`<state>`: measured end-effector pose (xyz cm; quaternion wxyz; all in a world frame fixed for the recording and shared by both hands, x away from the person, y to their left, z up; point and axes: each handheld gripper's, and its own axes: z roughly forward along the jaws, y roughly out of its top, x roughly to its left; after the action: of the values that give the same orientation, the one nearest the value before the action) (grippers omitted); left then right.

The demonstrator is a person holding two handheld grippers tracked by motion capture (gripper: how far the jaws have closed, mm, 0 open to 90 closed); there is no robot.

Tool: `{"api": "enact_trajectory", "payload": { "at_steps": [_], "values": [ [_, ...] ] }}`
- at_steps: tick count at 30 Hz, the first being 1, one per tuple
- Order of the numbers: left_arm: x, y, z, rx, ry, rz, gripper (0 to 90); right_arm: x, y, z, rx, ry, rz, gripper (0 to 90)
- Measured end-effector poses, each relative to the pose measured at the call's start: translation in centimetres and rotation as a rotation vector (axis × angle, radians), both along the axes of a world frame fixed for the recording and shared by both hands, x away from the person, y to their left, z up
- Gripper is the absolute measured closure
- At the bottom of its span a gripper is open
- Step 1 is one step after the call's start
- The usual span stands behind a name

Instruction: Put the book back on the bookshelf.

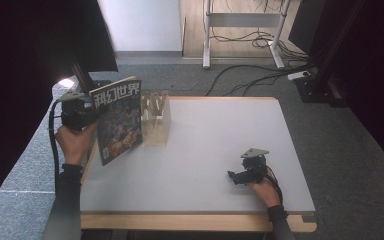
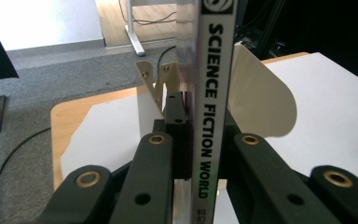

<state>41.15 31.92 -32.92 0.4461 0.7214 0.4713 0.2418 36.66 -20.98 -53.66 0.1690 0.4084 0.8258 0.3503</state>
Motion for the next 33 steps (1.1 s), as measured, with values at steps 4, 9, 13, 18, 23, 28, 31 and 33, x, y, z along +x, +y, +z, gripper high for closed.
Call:
{"api": "enact_trajectory", "payload": {
  "at_steps": [4, 9, 13, 18, 23, 28, 31, 33],
  "values": [
    [1.0, -0.9, -0.5, -0.010, -0.032, 0.000, 82.6, 0.0, 0.0, 0.0, 0.001, 0.001, 0.001, 0.0],
    [1.3, -1.4, -1.4, -0.016, -0.038, -0.030, 82.3, 0.0, 0.0, 0.0, 0.002, 0.000, 0.000, 0.0],
    [1.1, -0.6, -0.8, -0.008, 0.044, -0.065, 81.8, 0.0, 0.0, 0.0, 0.002, -0.001, -0.001, 0.0],
    [0.8, -0.8, 0.4, 0.074, 0.174, -0.098, 80.5, 0.0, 0.0, 0.0, 0.003, 0.000, -0.001, 0.0],
    [0.9, -1.2, 1.0, 0.106, 0.237, -0.130, 80.9, 0.0, 0.0, 0.0, 0.002, -0.001, -0.002, 0.0],
    [1.0, -1.4, 0.6, 0.090, 0.117, -0.116, 82.6, 0.0, 0.0, 0.0, 0.002, 0.001, -0.001, 0.0],
    [1.2, -1.6, 0.0, 0.076, 0.049, -0.081, 82.7, 0.0, 0.0, 0.0, 0.002, 0.001, -0.001, 0.0],
    [1.4, -1.5, -0.5, 0.041, 0.014, -0.070, 82.7, 0.0, 0.0, 0.0, 0.002, 0.001, 0.000, 0.0]
  ]
}}
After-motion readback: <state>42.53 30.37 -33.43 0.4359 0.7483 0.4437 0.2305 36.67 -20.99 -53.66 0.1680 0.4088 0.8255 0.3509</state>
